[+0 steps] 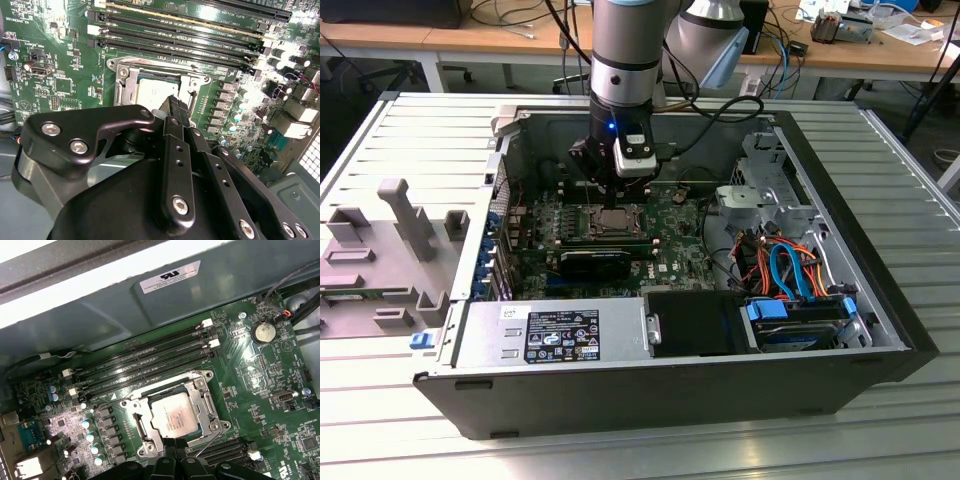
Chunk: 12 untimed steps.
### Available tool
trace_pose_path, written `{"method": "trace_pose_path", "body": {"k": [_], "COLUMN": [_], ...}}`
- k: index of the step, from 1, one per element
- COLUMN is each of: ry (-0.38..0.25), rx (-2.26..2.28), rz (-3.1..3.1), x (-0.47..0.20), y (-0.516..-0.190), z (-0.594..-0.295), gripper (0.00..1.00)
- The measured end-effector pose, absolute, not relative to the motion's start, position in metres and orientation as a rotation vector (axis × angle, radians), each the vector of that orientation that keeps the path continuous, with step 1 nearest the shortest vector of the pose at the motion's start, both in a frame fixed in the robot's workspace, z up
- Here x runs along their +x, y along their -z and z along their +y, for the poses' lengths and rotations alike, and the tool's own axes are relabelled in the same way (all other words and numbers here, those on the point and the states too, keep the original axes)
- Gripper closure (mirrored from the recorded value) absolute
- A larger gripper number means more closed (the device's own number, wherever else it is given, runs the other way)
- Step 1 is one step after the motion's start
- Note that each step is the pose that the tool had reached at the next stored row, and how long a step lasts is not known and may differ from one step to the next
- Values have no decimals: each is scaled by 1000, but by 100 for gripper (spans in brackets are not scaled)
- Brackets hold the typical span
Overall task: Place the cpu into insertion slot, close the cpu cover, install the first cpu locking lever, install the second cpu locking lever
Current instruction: 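Install the first cpu locking lever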
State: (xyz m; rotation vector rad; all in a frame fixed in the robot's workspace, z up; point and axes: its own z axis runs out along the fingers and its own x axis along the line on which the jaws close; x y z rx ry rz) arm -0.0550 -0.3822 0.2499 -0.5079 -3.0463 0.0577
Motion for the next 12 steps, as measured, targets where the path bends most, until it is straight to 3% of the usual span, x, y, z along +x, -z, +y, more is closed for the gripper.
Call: {"method": "trace_pose_path", "body": {"k": [12], "ry": [-58], "rx": [-476], "rz": [-3052], "x": [-55], "y": [-250], "z": [-382], "gripper": [89]}}
